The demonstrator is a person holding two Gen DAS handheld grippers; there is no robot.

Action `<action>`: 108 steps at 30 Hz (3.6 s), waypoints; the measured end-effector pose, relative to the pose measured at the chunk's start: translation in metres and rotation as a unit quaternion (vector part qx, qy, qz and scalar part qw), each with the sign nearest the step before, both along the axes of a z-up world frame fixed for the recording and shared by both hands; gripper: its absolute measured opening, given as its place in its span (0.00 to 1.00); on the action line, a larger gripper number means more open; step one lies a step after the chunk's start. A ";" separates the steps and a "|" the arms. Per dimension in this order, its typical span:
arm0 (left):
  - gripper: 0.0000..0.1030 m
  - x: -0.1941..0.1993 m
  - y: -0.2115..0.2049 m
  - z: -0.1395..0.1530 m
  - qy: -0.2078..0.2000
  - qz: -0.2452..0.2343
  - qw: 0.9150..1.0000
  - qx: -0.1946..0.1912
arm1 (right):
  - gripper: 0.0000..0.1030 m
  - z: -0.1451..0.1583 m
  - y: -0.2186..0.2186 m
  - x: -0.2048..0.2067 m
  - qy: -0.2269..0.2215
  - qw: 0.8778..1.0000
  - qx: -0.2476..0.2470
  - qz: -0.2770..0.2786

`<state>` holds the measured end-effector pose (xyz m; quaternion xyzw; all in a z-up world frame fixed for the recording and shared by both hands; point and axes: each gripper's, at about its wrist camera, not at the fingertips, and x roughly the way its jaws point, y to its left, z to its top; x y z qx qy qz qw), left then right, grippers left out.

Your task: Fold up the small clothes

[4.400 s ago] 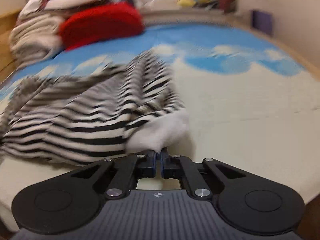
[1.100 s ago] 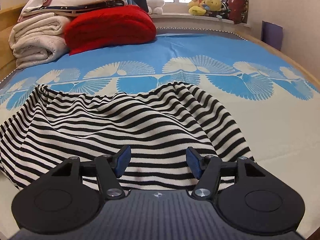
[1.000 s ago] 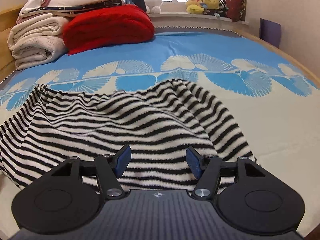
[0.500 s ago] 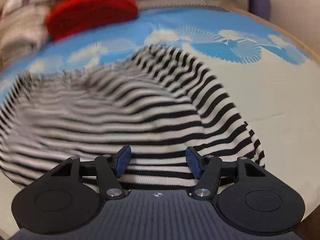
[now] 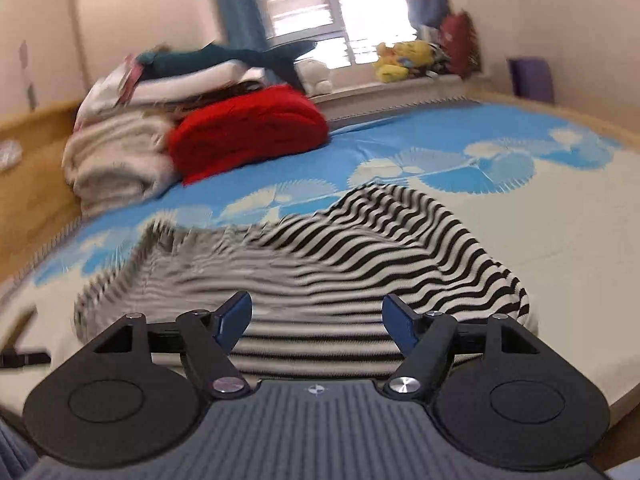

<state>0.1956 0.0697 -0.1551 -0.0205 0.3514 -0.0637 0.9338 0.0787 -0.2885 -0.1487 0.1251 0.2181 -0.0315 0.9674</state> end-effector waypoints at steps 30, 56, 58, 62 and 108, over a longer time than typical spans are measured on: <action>1.00 0.054 -0.004 -0.009 0.046 0.027 0.999 -0.001 | 0.74 -0.066 -0.116 0.022 0.074 0.895 0.369 -0.241; 1.00 0.103 0.139 -0.006 0.076 0.228 0.967 -0.087 | 0.42 -0.063 0.323 0.165 0.042 0.915 -0.307 0.258; 1.00 0.101 0.139 -0.007 0.077 0.215 0.968 -0.100 | 0.59 -0.049 0.314 0.148 0.025 0.917 -0.273 0.289; 1.00 0.101 0.124 -0.001 0.061 0.175 0.975 -0.125 | 0.61 0.000 0.262 0.112 0.022 0.928 -0.143 0.343; 0.28 0.391 -0.006 0.007 0.137 -0.019 0.987 -0.078 | 0.16 -0.039 -0.005 0.400 0.175 0.960 0.128 0.176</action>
